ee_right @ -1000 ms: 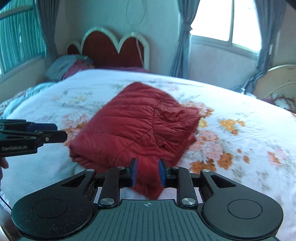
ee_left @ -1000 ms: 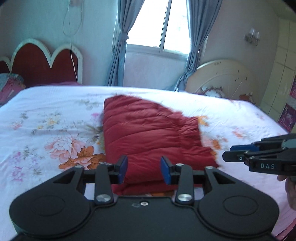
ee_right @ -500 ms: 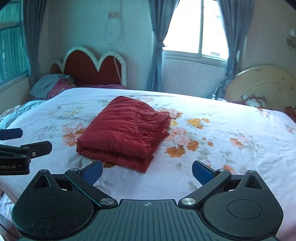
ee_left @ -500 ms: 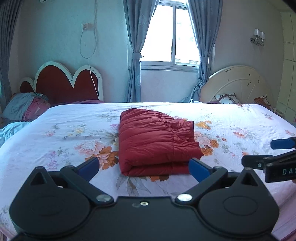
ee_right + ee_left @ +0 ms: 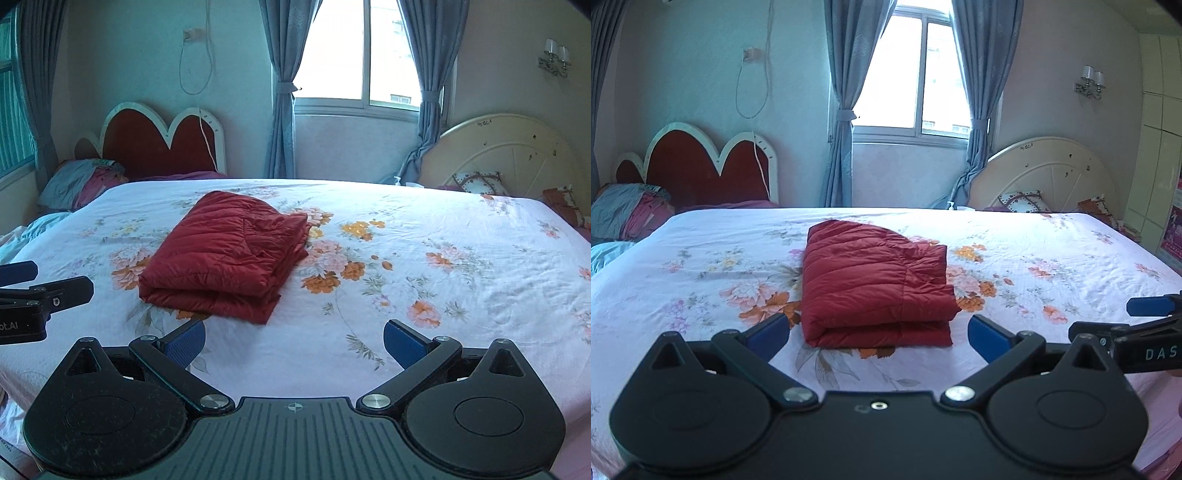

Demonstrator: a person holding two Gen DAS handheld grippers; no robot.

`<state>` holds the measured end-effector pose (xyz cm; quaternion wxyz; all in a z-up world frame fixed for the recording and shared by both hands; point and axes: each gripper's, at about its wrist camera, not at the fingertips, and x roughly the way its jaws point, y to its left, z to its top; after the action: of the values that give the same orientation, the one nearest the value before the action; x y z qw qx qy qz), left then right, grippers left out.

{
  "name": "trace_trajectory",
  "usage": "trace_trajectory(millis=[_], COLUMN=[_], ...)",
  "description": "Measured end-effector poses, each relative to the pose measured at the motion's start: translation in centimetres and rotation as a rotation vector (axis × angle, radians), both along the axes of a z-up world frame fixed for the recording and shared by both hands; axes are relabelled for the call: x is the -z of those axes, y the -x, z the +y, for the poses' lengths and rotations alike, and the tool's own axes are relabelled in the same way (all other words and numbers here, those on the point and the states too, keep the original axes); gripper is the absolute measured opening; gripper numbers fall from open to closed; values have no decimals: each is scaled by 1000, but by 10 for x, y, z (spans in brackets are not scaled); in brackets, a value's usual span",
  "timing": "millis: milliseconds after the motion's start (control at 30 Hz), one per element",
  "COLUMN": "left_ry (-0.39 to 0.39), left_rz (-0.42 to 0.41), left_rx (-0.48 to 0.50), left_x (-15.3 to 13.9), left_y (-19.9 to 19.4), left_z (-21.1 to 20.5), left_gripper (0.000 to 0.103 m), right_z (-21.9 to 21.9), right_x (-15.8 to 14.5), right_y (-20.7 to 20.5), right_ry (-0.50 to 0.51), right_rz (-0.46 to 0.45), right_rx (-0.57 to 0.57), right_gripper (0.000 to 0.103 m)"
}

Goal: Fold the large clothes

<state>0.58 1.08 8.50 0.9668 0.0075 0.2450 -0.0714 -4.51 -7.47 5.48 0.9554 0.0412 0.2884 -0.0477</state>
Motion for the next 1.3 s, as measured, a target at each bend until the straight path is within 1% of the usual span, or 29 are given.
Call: trace_trajectory(millis=[533, 1300], left_ry=[-2, -5], left_rz=[-11, 2], left_rx=[12, 30], left_x=[-1, -1], left_y=[0, -4], left_z=[-5, -9], left_gripper=[103, 103], right_z=[-5, -10], right_x=[-2, -3], right_y=[3, 1], right_ry=[1, 2], right_rz=[0, 6], right_rx=[7, 8], right_gripper=[102, 102])
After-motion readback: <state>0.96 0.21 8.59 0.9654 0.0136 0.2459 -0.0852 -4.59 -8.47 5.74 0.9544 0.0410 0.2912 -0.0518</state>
